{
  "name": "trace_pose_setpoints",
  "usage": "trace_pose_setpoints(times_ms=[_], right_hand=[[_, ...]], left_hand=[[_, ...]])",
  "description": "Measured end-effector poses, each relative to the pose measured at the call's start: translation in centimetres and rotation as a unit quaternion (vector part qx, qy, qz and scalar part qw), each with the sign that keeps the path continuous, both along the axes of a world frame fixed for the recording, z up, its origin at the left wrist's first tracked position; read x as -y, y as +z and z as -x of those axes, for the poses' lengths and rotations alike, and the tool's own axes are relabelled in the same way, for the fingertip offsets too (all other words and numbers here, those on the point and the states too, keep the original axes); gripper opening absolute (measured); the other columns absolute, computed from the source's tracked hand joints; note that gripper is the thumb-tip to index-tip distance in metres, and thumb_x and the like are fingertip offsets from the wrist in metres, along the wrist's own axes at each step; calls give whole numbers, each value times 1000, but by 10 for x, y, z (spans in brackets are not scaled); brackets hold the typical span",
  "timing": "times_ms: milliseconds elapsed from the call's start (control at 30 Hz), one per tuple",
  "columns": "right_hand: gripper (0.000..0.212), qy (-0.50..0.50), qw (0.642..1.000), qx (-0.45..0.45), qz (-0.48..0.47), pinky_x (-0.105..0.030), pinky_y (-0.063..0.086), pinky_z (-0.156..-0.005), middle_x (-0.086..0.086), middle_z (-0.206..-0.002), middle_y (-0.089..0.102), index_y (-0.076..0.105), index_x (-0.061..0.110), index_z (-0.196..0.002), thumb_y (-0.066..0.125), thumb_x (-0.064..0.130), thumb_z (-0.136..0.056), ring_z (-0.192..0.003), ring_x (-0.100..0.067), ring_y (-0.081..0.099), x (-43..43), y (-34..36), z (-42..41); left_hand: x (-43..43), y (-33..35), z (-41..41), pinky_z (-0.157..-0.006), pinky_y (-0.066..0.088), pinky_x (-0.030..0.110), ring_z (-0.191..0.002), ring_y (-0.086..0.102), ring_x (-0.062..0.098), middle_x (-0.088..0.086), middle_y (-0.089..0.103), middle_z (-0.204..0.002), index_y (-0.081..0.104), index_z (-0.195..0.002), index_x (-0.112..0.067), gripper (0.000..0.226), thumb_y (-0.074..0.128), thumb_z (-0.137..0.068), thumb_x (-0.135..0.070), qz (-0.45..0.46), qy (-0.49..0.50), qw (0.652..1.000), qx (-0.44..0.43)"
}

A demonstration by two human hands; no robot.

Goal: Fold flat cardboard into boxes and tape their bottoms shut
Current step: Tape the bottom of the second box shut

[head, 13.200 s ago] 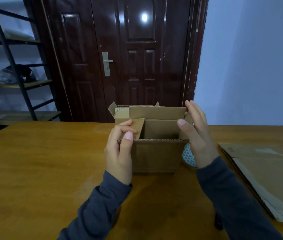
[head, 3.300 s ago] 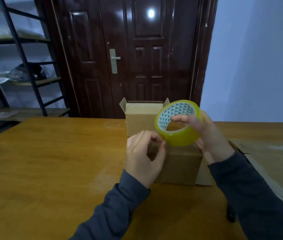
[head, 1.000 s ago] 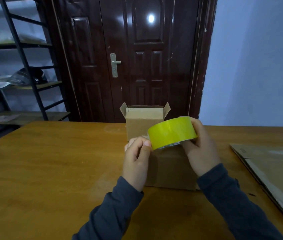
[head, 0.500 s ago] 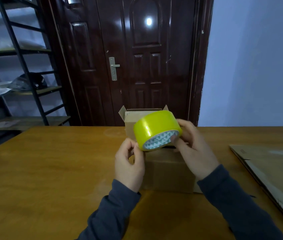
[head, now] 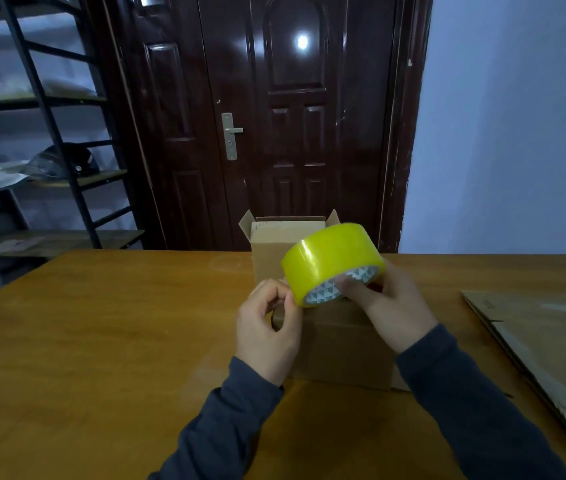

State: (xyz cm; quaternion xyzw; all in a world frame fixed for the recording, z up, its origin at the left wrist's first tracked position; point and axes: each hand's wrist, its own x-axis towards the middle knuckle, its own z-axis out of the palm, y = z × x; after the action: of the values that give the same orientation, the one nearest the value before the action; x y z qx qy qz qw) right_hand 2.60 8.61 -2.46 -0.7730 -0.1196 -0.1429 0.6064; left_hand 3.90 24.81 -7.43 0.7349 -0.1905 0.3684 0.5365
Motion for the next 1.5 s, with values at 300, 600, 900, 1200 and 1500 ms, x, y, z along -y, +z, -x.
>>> trace_pose_setpoints(times_ms=[300, 600, 900, 1200, 1500], right_hand=[[17, -27, 999, -3, -45, -33, 55, -79, 10, -94, 65, 58, 34, -93, 54, 18, -94, -91, -8, 63, -4, -2, -4], [27, -64, 986, -14, -152, -36, 60, -70, 7, -100, 62, 56, 37, -98, 49, 10, -97, -97, -15, 63, 2, 0, -10], [35, -81, 997, 9, -2, -36, 57, -82, -1, -118, 55, 49, 42, -123, 57, 28, -93, -101, -15, 58, 3, -9, -12], [21, -108, 993, 39, -33, -17, 42, -65, 11, -84, 66, 62, 35, -81, 71, 15, -82, -83, -5, 59, 1, -8, -3], [6, -155, 985, 48, 53, -24, 51, -52, 5, -88, 64, 56, 27, -96, 56, 23, -92, -63, -15, 67, -11, -10, -13]], left_hand=[[-10, 10, -2, -68, 48, 24, -77, 59, 13, 4, 61, -74, 57, -66, -6, 26, 48, -86, -21, 14, 19, 1000, 14], [-38, 19, -13, -70, 50, 22, -72, 65, 13, 16, 62, -73, 56, -75, 8, 29, 53, -86, -19, 211, -174, 953, -128], [-34, 25, -11, -66, 41, 28, -64, 62, 16, 2, 56, -64, 45, -63, -15, 37, 48, -91, -39, 374, -211, 853, -296], [-33, 19, -7, -67, 42, 28, -67, 49, 17, 6, 50, -62, 51, -59, -10, 31, 61, -88, -13, 214, -37, 959, -185], [-27, 12, -10, -59, 46, 29, -55, 53, 12, 3, 52, -55, 48, -58, -11, 33, 61, -88, -7, 309, -52, 910, -272]])
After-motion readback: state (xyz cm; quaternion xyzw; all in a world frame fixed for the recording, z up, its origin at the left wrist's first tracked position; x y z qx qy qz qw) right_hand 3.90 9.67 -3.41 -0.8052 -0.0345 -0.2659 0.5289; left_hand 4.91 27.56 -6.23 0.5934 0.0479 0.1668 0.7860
